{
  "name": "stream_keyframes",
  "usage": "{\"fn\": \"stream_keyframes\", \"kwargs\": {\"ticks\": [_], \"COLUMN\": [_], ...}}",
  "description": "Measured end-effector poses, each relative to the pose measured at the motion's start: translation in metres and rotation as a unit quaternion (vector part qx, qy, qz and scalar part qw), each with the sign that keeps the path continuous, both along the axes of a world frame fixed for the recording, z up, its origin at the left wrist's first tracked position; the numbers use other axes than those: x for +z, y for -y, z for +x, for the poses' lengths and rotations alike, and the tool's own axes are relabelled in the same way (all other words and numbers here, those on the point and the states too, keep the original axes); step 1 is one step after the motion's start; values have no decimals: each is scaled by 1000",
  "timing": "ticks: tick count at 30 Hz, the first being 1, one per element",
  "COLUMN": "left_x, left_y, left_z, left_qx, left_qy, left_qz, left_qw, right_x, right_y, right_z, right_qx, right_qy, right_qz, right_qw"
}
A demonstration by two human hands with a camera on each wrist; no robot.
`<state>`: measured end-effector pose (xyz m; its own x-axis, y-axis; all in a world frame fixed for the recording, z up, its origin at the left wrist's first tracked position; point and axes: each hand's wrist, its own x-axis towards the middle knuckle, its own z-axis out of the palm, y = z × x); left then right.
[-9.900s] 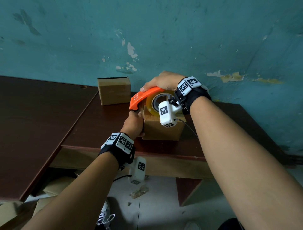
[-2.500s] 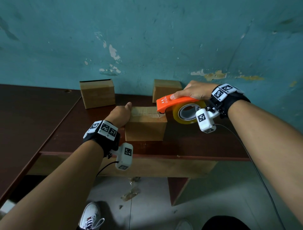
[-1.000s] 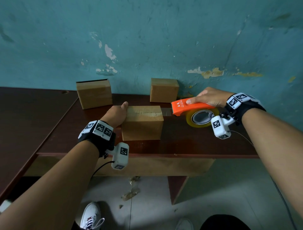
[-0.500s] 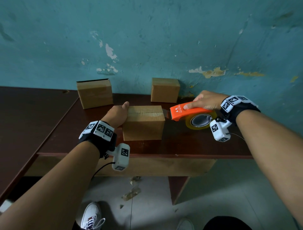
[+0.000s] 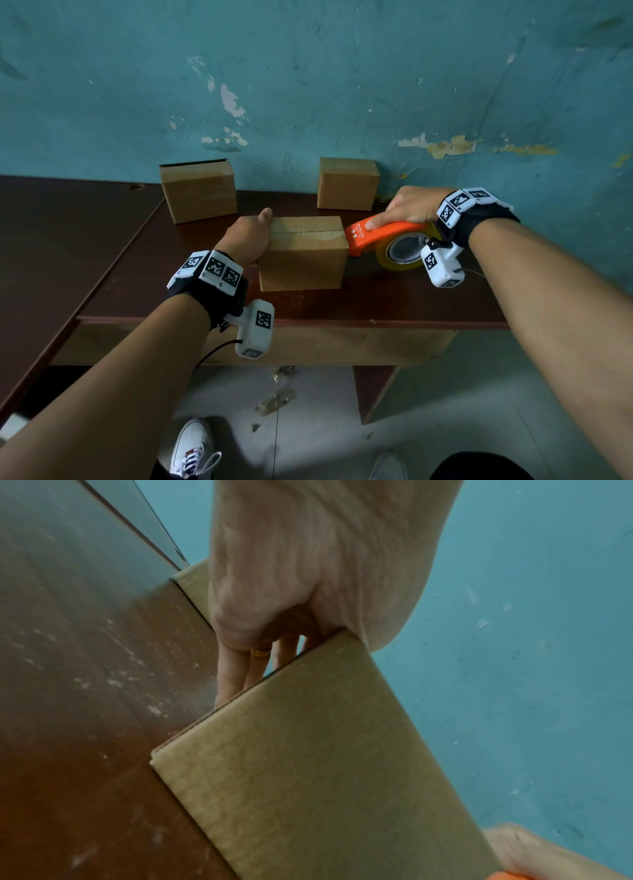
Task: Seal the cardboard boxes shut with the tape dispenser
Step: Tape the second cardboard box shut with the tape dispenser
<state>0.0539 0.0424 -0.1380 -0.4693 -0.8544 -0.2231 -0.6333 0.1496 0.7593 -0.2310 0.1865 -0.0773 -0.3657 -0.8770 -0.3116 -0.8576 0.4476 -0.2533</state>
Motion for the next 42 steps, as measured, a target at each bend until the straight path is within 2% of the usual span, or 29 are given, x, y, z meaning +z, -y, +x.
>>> {"fn": "stream_keyframes", "kwargs": {"ticks": [16, 21, 25, 28, 31, 33, 37, 42], "left_x": [-9, -10, -8, -6, -6, -7, -9, -11], "left_y": [5, 7, 4, 0, 0, 1, 1, 1], "left_z": [-12, -12, -11, -9, -10, -10, -10, -9], "left_qx": [26, 27, 27, 29, 35, 40, 49, 67], "left_qy": [42, 38, 32, 20, 15, 11, -7, -21], "left_qz": [-41, -51, -44, -33, -25, -23, -15, -4], "left_qw": [998, 998, 998, 999, 999, 999, 999, 998], "right_x": [-18, -30, -28, -23, -19, -19, -30, -49], "right_y": [-7, -17, -18, -20, -24, -29, -31, -18], "right_z": [2, 1, 1, 1, 0, -5, -7, 22], "right_qx": [-88, -106, -103, -92, -91, -117, -188, -230], "right_qy": [62, 119, 99, 86, 31, 21, 26, -48], "right_qz": [-18, -2, -18, 28, 59, 25, -103, -191], "right_qw": [994, 987, 990, 992, 994, 993, 976, 953]}}
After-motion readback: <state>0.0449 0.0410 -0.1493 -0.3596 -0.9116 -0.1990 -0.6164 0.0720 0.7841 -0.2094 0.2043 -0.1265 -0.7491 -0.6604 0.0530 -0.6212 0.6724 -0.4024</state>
